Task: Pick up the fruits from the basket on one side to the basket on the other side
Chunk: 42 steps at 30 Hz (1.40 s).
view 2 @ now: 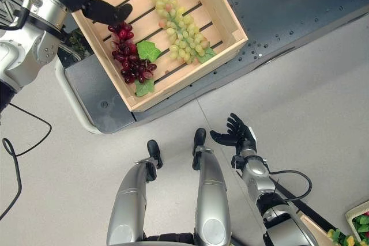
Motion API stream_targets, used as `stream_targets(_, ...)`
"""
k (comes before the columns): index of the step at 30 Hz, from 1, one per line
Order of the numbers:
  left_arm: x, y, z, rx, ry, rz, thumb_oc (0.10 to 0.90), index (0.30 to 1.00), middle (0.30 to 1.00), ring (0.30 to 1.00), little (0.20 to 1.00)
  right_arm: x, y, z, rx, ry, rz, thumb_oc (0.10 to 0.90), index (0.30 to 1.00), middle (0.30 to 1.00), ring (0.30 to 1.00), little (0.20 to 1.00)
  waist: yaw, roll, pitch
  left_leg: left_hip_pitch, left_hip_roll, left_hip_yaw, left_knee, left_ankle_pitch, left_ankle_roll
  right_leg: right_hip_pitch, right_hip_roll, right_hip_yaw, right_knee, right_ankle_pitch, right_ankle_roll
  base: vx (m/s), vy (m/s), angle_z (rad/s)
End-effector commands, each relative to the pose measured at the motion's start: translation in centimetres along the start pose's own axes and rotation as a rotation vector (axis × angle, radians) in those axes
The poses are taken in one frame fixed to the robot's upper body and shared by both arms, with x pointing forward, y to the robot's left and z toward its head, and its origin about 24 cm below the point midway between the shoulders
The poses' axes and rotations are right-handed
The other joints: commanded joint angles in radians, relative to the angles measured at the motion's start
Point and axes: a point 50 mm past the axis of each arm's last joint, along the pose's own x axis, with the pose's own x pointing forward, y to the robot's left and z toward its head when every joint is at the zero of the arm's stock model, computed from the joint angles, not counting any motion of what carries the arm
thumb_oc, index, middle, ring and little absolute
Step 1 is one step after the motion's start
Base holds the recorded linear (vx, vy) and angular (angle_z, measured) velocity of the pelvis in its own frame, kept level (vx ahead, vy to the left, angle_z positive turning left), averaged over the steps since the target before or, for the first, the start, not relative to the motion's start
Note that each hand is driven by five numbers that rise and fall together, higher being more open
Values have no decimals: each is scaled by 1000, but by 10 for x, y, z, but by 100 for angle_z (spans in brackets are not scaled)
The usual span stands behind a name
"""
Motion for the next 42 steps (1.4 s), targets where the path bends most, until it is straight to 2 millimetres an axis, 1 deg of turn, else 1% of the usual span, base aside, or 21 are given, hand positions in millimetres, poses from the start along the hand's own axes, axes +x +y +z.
stream_targets(1, 10, 48, -15, 73, -10, 104, 800, 900, 900, 900, 900, 1, -13, 21, 3, -109, -25, 800, 900, 900, 900, 900, 5, 4, -14, 15, -6, 54, -50, 4, 1, 56, 24, 30, -79, -3, 55, 0, 0, 0)
stream_targets(6, 12, 34, -6, 219, -114, -101, 800, 900, 900, 900, 900, 2, -16, 21, 1, -104, -30, 800, 900, 900, 900, 900, -1, 4, -14, 10, 0, 62, -46, 2, 2, 50, 23, 30, -83, 3, 60, 0, 0, 0)
stream_targets(8, 13, 29, 1, 295, -170, -199, 800, 900, 900, 900, 900, 3, -17, 20, 0, -100, -36, 800, 900, 900, 900, 900, -4, 4, -14, 6, 2, 66, -45, 2, 3, 46, 23, 30, -87, 9, 63, 0, 0, 0)
stream_targets(11, 14, 26, 8, 364, -209, -287, 800, 900, 900, 900, 900, 3, -19, 20, 0, -94, -38, 800, 900, 900, 900, 900, -6, 4, -14, 2, 4, 69, -42, 1, 4, 42, 22, 29, -91, 14, 66, 20, 1, 0)
stream_targets(12, 14, 23, 11, 381, -224, -327, 800, 900, 900, 900, 900, 1, -19, 16, -1, -82, -39, 800, 900, 900, 900, 900, -7, 6, -14, 17, 4, 62, -38, -13, -3, 57, 22, 32, -87, 2, 76, 57, 4, -1)
stream_targets(14, 16, 25, 13, 420, -234, -367, 800, 900, 900, 900, 900, 4, -19, 19, 2, -91, -37, 800, 900, 900, 900, 900, -8, 4, -14, -3, 7, 72, -37, 0, 4, 38, 20, 28, -92, 17, 69, 0, 0, 0)
stream_targets(15, 16, 22, 15, 433, -244, -406, 800, 900, 900, 900, 900, 3, -19, 16, 4, -82, -38, 800, 900, 900, 900, 900, -9, 5, -14, 10, 7, 64, -35, -13, -4, 53, 20, 30, -90, 6, 78, 0, 0, 0)
stream_targets(16, 17, 22, 17, 452, -243, -441, 800, 900, 900, 900, 900, 3, -19, 17, 7, -83, -38, 800, 900, 900, 900, 900, -8, 4, -14, 4, 7, 64, -32, -13, -4, 49, 19, 30, -91, 8, 79, 0, 0, 0)
stream_targets(17, 18, 24, 16, 461, -239, -447, 800, 900, 900, 900, 900, 5, -19, 20, 8, -92, -37, 800, 900, 900, 900, 900, -9, 4, -14, -14, 9, 73, -32, 0, 3, 31, 18, 26, -95, 21, 71, 0, 0, 0)
stream_targets(18, 18, 20, 17, 465, -238, -476, 800, 900, 900, 900, 900, 4, -19, 17, 8, -83, -37, 800, 900, 900, 900, 900, -8, 4, -14, -1, 8, 64, -30, -13, -5, 46, 18, 28, -93, 10, 80, 0, 0, 0)
stream_targets(19, 20, 23, 16, 475, -226, -497, 800, 900, 900, 900, 900, 6, -18, 20, 11, -91, -36, 800, 900, 900, 900, 900, -8, 3, -14, -20, 10, 74, -31, 1, 2, 30, 16, 23, -100, 24, 73, 63, -5, 1)
stream_targets(20, 19, 19, 17, 471, -230, -519, 800, 900, 900, 900, 900, 4, -18, 16, 11, -79, -37, 800, 900, 900, 900, 900, -7, 3, -14, 0, 9, 64, -29, -16, -7, 50, 17, 26, -96, 9, 84, 0, 0, 0)
stream_targets(21, 20, 22, 15, 479, -211, -532, 800, 900, 900, 900, 900, 6, -17, 20, 11, -91, -35, 800, 900, 900, 900, 900, -9, 2, -14, -26, 11, 74, -30, 2, 1, 26, 15, 22, -102, 26, 74, 62, 1, 2)
stream_targets(22, 18, 17, 16, 469, -209, -567, 800, 900, 900, 900, 900, 4, -17, 16, 13, -78, -38, 800, 900, 900, 900, 900, -8, 3, -14, -7, 9, 64, -28, -14, -8, 46, 16, 25, -99, 12, 85, 0, 0, 0)
stream_targets(26, 21, 19, 16, 482, -201, -584, 800, 900, 900, 900, 900, 7, -15, 20, 22, -93, -38, 800, 900, 900, 900, 900, -8, 2, -14, -41, 9, 72, -27, 4, 0, 17, 14, 20, -107, 32, 77, 4, -3, 0)
stream_targets(31, 18, 7, 8, 551, -151, -655, 800, 900, 900, 900, 900, 8, -13, 23, 35, -106, -34, 800, 900, 900, 900, 900, -10, -6, -14, -59, 11, 68, -31, 11, -3, 4, 17, 18, -120, 41, 80, 0, 0, 0)
stream_targets(33, 13, -1, -3, 636, -100, -689, 800, 900, 900, 900, 900, 8, -11, 24, 33, -110, -36, 800, 900, 900, 900, 900, -14, -11, -14, -77, 14, 72, -30, 14, -4, -13, 18, 20, -124, 45, 80, 1, 4, -3)
stream_targets(35, 12, -3, -9, 676, -65, -701, 800, 900, 900, 900, 900, 8, -11, 24, 33, -110, -39, 800, 900, 900, 900, 900, -15, -13, -14, -82, 15, 73, -32, 16, -5, -18, 19, 20, -129, 48, 80, 0, 0, 0)
stream_targets(37, 8, -8, -22, 746, 16, -737, 800, 900, 900, 900, 900, 8, -11, 24, 39, -115, -43, 800, 900, 900, 900, 900, -19, -19, -14, -97, 16, 75, -35, 19, -5, -32, 22, 21, -134, 52, 79, 0, 0, 0)
stream_targets(41, 3, -14, -33, 767, 91, -773, 800, 900, 900, 900, 900, 8, -9, 25, 48, -122, -45, 800, 900, 900, 900, 900, -22, -24, -14, -114, 18, 75, -31, 21, -7, -47, 24, 24, -135, 55, 78, 0, 0, 0)
stream_targets(42, -1, -19, -36, 753, 102, -779, 800, 900, 900, 900, 900, 9, -8, 27, 49, -126, -42, 800, 900, 900, 900, 900, -23, -26, -14, -123, 18, 74, -31, 23, -10, -55, 26, 24, -138, 57, 78, 0, 0, 0)
